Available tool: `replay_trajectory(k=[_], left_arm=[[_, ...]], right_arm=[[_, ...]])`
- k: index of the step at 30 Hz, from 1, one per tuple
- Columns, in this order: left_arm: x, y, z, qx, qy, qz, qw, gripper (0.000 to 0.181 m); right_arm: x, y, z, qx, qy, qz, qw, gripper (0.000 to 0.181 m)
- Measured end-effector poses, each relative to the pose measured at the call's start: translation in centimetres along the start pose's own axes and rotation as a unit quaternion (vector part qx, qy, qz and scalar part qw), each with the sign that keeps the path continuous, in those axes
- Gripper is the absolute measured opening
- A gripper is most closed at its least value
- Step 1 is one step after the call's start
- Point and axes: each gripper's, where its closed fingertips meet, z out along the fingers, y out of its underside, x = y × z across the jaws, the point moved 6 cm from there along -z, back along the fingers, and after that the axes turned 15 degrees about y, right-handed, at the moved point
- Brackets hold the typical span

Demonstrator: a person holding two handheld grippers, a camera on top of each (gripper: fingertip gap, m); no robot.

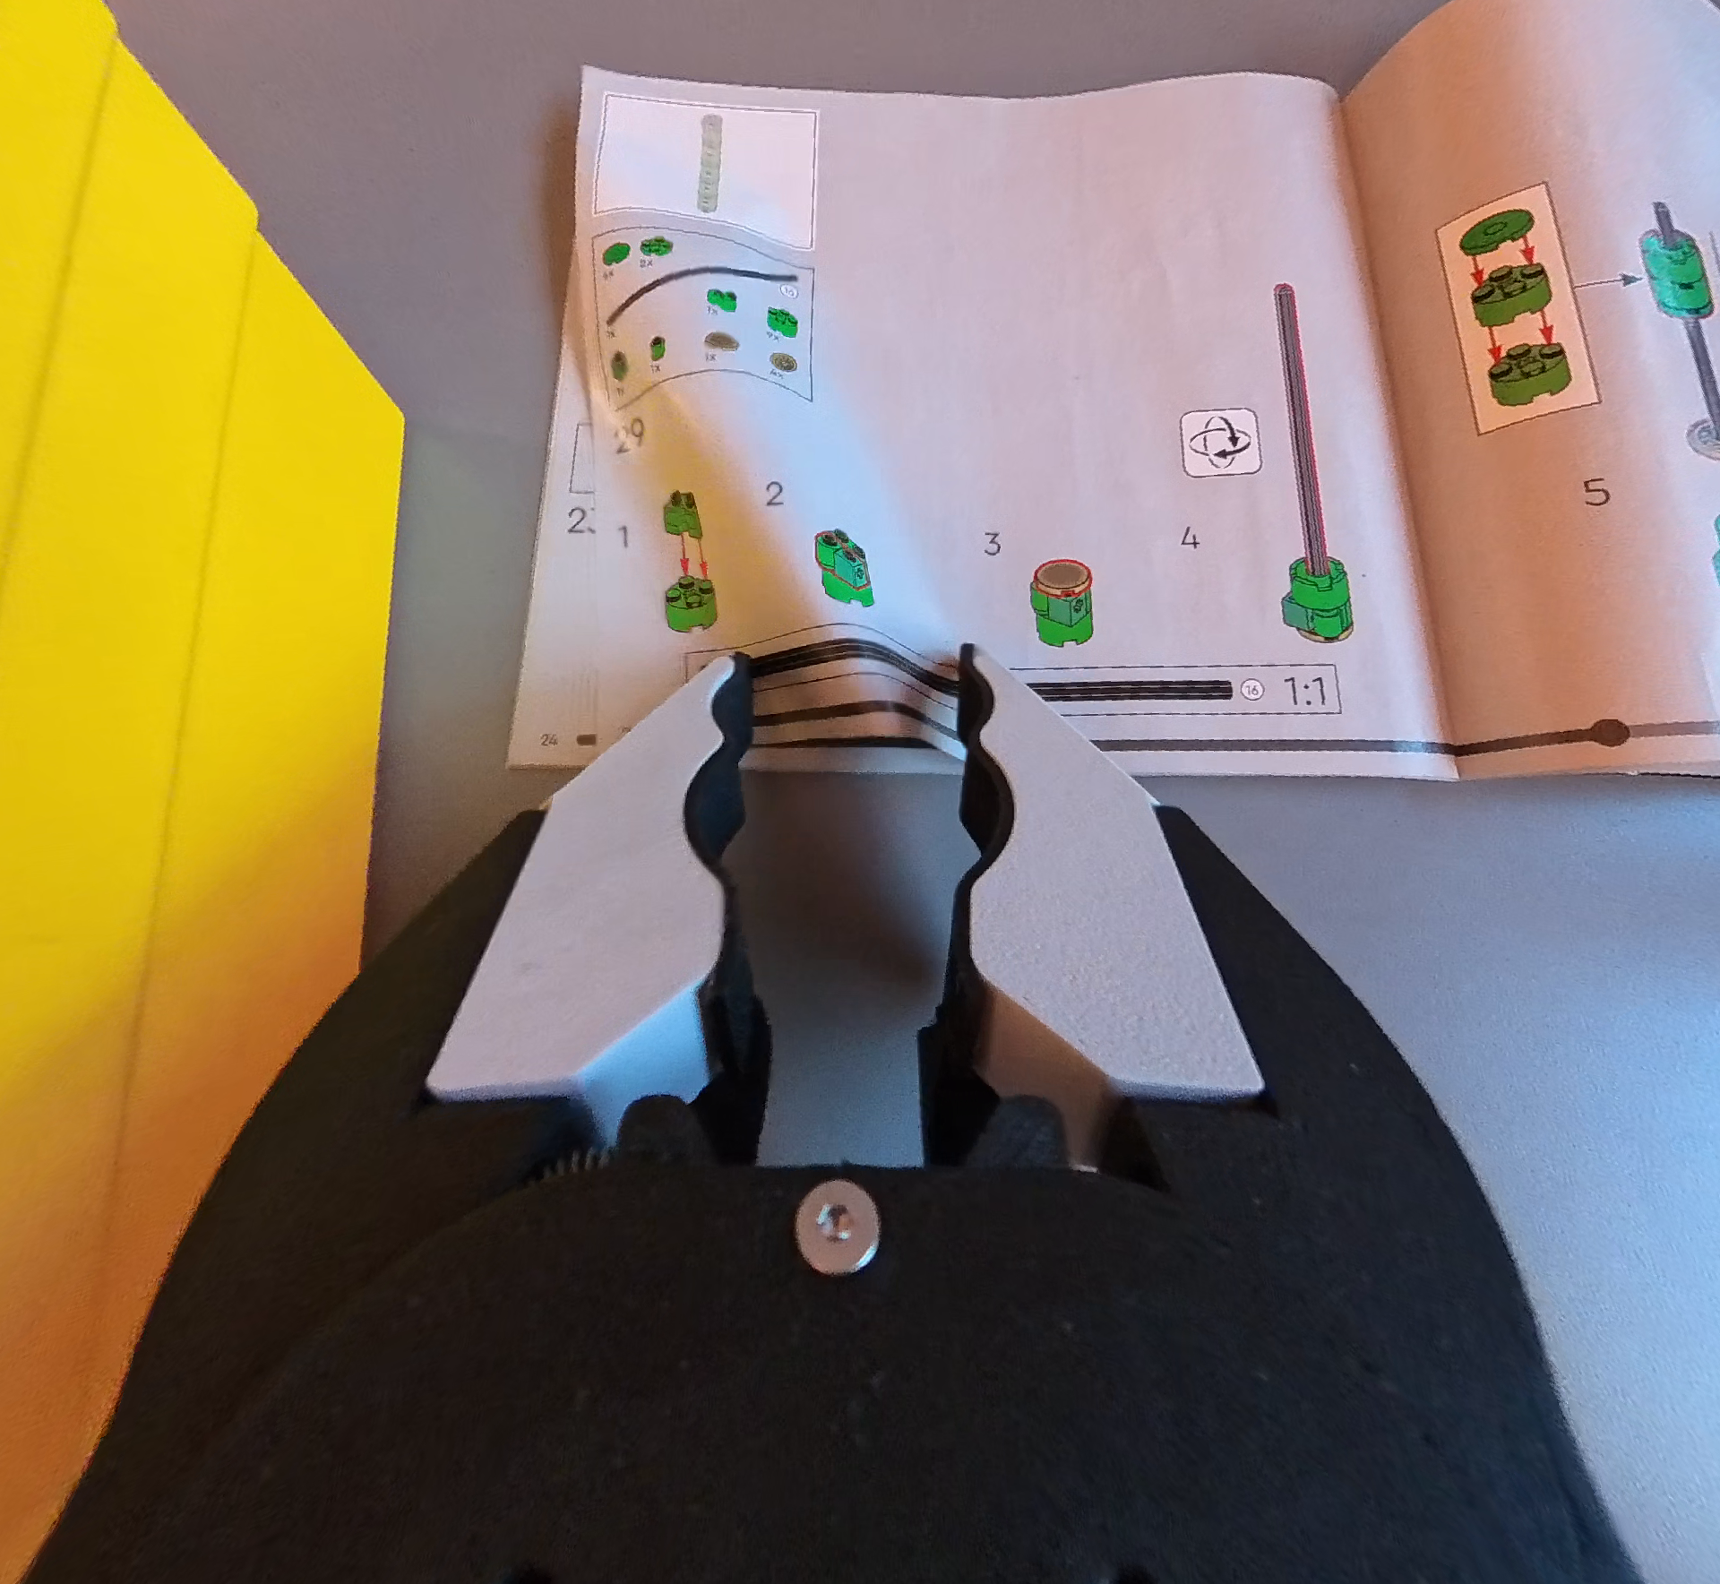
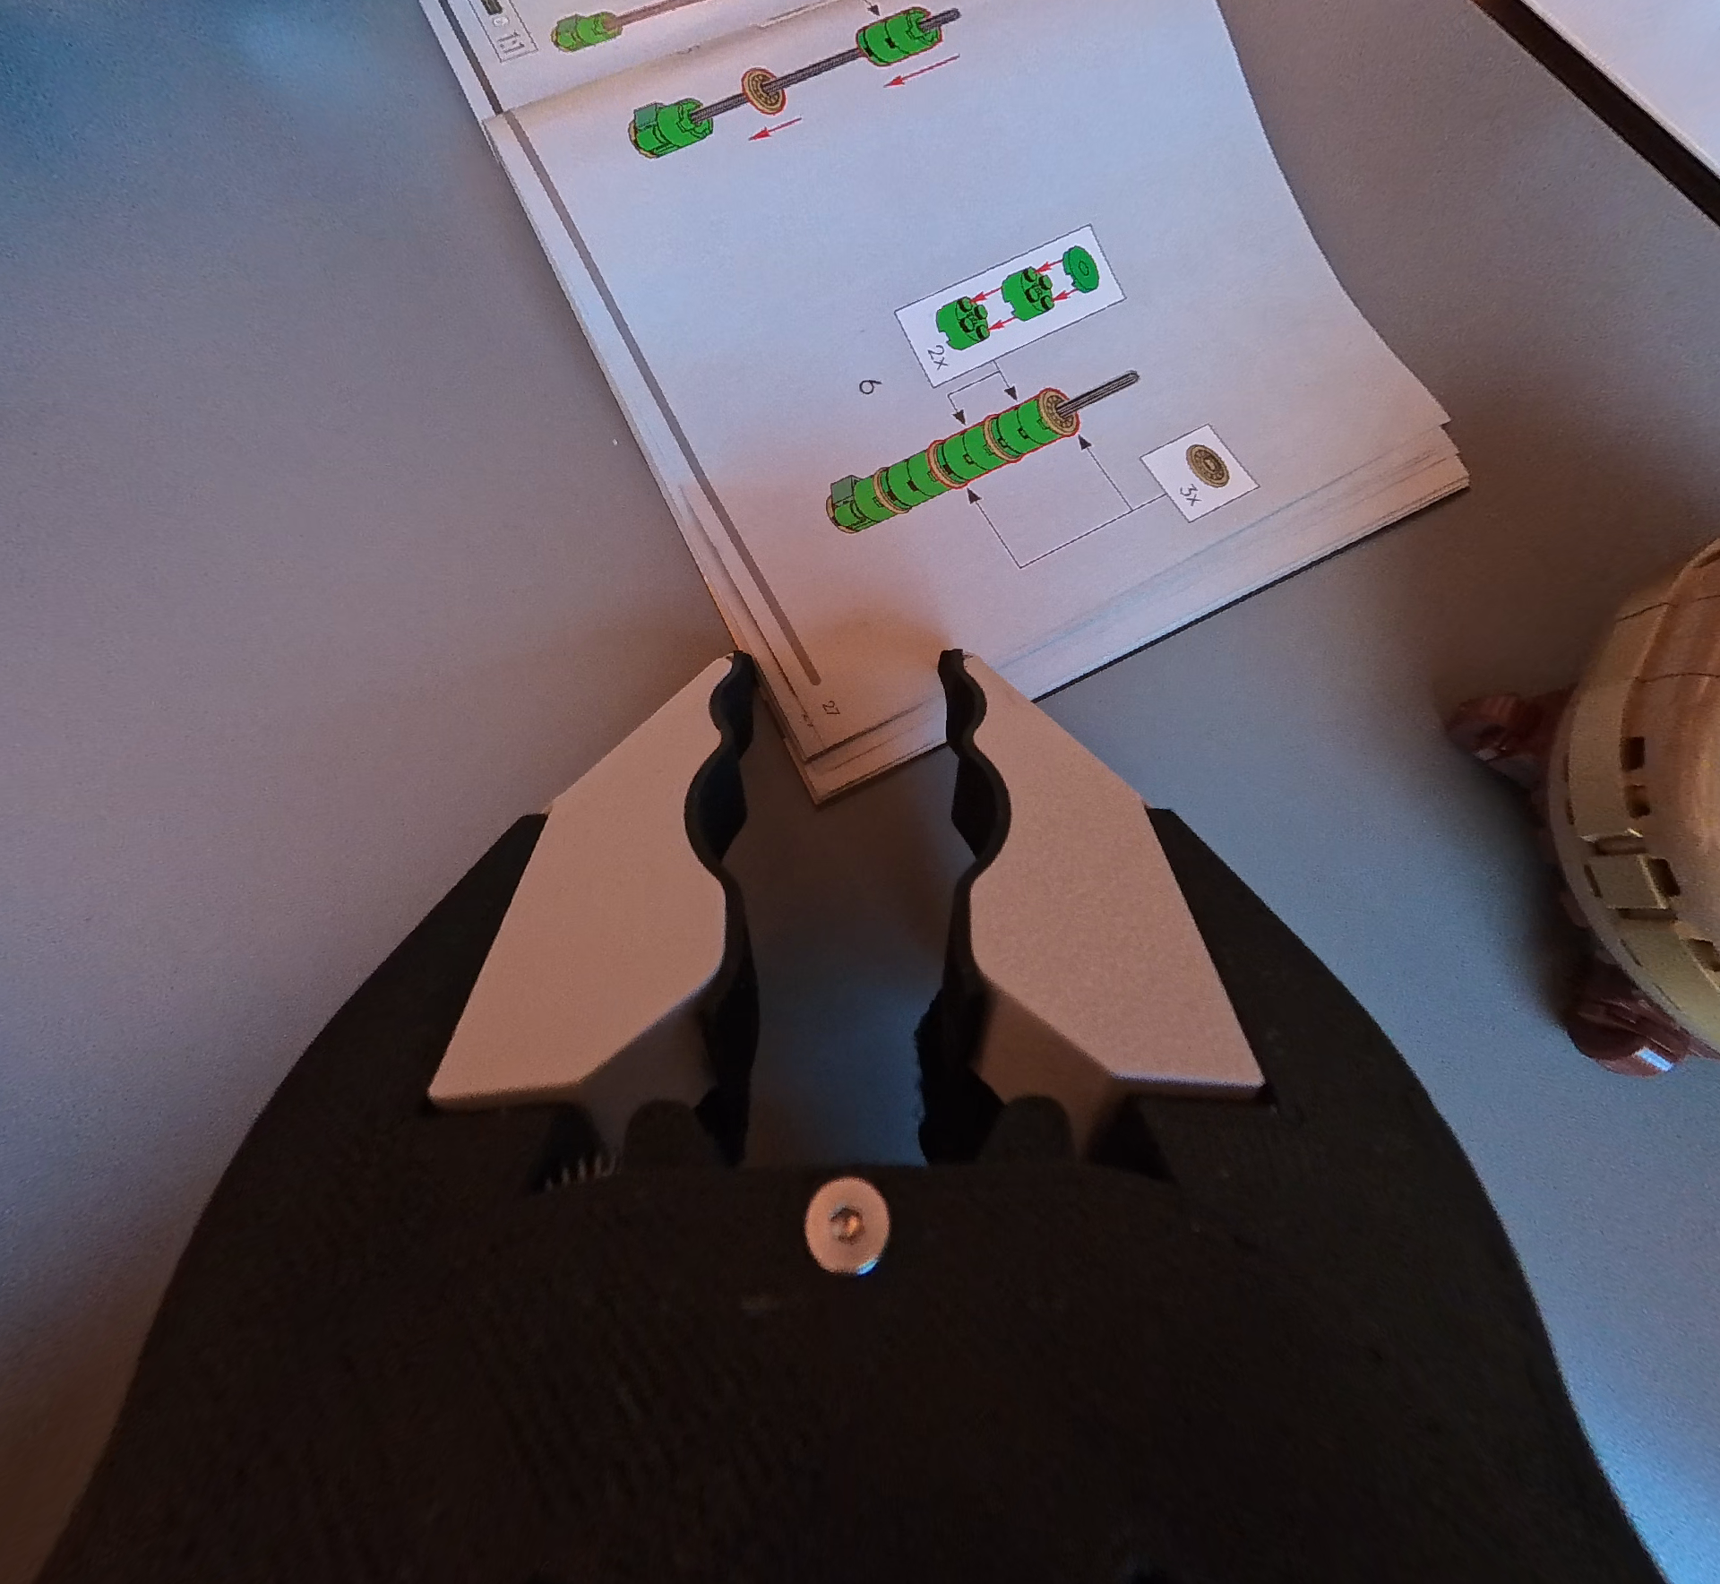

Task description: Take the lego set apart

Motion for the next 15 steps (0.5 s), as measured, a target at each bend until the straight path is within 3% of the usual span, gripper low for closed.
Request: replay_trajectory(k=[7,15], left_arm=[[1.3,-0.4,0.3,-0.006,0.016,0.029,0.999,0.010],[4.7,-2.6,-1.3,0.052,-0.001,0.102,0.993,0.004]], right_arm=[[0.0,0.0,0.0,-0.001,0.001,-0.001,1.000,0.041],[0.0,0.0,0.0,-0.001,0.001,-0.003,1.000,0.041]])
